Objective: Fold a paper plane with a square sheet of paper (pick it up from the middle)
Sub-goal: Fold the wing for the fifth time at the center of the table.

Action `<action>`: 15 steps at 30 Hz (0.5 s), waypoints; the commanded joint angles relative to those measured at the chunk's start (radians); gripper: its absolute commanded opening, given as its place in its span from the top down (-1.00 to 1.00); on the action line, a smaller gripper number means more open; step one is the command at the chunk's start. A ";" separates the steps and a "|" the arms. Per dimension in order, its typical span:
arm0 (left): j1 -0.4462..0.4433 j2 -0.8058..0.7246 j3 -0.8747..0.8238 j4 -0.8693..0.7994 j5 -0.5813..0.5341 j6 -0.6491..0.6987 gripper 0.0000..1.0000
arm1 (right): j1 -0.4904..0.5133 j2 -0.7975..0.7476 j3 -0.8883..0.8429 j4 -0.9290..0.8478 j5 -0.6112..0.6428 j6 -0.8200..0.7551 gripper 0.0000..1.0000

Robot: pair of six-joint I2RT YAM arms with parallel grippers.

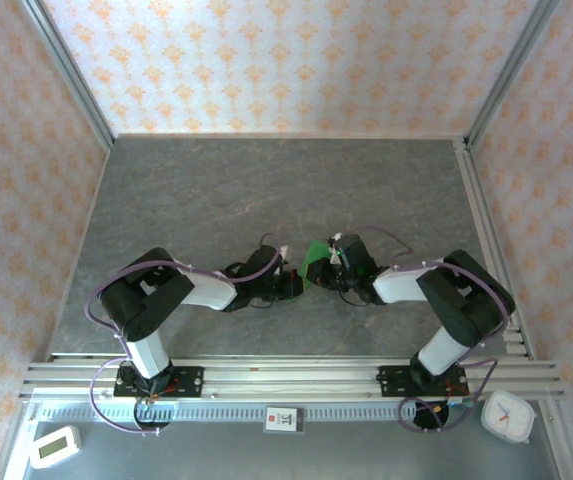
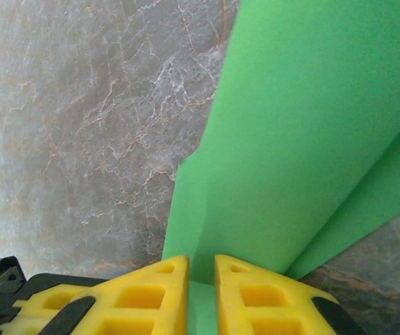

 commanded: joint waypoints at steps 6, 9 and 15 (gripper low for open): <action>0.037 -0.073 -0.040 0.020 0.007 0.000 0.65 | 0.007 0.048 -0.004 0.005 0.033 0.038 0.74; 0.051 -0.115 -0.036 -0.019 -0.015 0.038 0.30 | 0.009 0.047 -0.014 -0.005 0.045 0.049 0.76; 0.051 -0.163 -0.013 -0.093 -0.049 0.143 0.53 | 0.012 0.064 -0.007 -0.016 0.040 0.054 0.77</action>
